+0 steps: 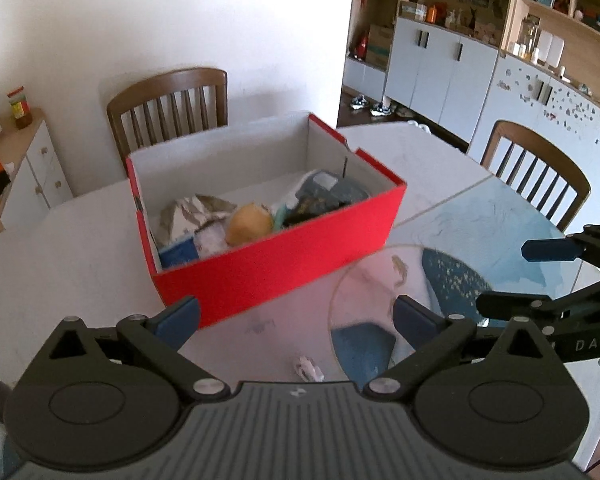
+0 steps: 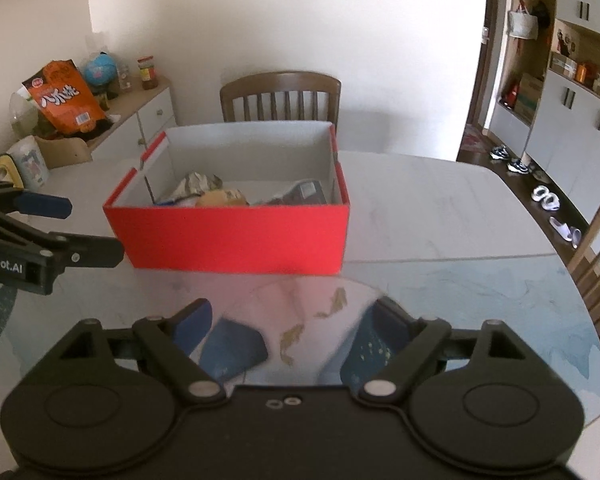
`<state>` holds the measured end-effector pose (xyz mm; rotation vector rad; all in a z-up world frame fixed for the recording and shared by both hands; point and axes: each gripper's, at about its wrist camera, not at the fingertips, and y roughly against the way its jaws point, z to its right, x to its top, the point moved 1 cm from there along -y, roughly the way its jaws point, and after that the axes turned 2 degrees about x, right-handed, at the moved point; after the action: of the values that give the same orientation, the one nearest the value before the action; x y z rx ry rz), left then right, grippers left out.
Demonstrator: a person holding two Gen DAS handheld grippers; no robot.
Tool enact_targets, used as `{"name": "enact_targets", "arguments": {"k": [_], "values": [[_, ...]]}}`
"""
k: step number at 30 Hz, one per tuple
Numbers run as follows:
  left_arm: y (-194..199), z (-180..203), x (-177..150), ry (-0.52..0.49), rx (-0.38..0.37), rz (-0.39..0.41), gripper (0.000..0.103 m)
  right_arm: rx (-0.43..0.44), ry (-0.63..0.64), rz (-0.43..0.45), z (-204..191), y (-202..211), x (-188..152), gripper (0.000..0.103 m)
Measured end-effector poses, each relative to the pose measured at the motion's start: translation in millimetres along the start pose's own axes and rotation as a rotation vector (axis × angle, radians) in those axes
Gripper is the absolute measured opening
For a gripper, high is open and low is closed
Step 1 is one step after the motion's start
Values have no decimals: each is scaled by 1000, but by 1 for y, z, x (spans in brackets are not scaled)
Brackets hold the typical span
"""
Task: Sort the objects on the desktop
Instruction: 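Move both tools back from the red box toward the remaining items on the table, then grasp the white USB cable with the left tool while the right tool grasps the clear bag of black items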
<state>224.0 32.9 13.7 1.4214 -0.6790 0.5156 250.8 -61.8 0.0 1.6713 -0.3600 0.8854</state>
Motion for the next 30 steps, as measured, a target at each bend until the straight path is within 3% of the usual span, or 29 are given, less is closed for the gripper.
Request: {"name": "enact_targets", "arguments": {"k": [13,30], "values": [[-19,17,-45,-5,27,-24,103,-36,-7,-28,4,-13,-45,87],[-55,23,-82,66,57,-67,103,-31,9,-101,4,-44,-81,84]]}}
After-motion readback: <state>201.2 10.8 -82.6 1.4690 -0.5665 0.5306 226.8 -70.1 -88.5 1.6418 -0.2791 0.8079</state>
